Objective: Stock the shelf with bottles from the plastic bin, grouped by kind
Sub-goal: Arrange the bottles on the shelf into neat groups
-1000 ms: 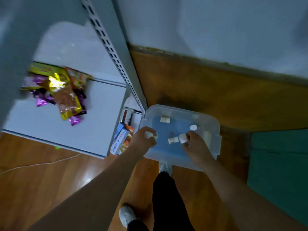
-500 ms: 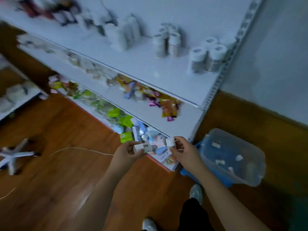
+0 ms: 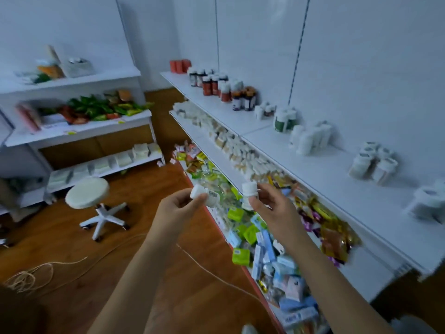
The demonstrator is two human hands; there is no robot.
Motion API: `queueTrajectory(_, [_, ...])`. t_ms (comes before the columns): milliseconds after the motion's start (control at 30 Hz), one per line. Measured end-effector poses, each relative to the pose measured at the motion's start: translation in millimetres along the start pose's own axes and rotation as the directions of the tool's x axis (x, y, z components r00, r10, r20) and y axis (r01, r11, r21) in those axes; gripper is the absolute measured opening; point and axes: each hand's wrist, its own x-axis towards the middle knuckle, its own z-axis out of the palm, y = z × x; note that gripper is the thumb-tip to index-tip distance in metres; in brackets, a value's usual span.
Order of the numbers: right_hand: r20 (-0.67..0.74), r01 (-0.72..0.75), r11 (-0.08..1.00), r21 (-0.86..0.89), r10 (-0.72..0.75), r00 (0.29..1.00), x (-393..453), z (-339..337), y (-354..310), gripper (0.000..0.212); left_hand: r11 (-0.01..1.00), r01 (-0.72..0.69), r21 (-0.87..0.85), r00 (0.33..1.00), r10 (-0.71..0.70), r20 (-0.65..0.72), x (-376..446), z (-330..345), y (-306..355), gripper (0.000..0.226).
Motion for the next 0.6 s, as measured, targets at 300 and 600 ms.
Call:
queueTrajectory(300, [-0.021,0.115,0.990,0.075,-0.114,0.993,149,27,-14,0.033,0.980,-0.026,-0.196,0.999,0.017,-0.046,135,-8,45,0.033])
queueTrajectory(600, [-0.072,0.131,0.982,0.138,-0.122,0.990,337,35,-11,0.042,0.994,-0.024,-0.111,0.998,0.018,-0.061,304,-4,74,0.033])
